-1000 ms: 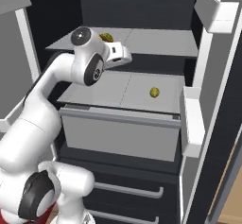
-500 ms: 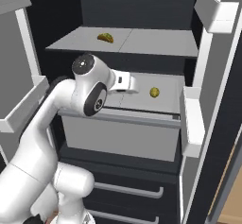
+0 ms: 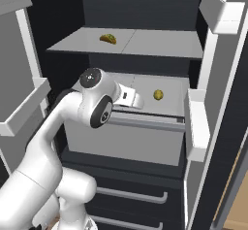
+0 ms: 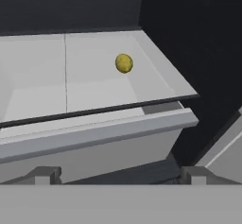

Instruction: Move the tacos and lemon from the second highest shelf to the top shelf to make space. Then, place the pitcher from the counter on the cleared second highest shelf.

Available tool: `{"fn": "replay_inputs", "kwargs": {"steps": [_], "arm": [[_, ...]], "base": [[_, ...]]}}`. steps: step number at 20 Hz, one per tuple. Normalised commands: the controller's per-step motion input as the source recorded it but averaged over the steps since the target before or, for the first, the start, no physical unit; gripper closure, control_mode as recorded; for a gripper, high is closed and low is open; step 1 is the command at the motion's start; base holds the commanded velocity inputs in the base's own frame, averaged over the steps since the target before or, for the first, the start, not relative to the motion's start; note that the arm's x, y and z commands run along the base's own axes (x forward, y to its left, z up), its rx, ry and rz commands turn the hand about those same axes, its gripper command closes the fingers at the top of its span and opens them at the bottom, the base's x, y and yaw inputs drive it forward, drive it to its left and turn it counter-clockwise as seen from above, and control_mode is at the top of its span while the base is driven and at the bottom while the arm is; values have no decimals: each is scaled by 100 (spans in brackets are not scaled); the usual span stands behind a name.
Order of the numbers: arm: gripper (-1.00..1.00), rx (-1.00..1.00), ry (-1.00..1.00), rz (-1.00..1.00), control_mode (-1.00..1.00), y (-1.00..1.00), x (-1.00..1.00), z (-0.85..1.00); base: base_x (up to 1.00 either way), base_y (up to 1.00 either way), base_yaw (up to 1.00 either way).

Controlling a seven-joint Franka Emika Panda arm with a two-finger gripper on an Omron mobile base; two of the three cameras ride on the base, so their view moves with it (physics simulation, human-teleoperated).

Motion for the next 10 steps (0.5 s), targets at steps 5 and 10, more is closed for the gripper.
{"fn": "replay_inputs", "kwargs": {"steps": [5, 10], "arm": [[-100, 7, 11, -5, -100, -23, 50, -16], [-100, 7, 9, 0, -100, -34, 63, -20]], "base": [[0, 0, 0], [0, 0, 0]]}}
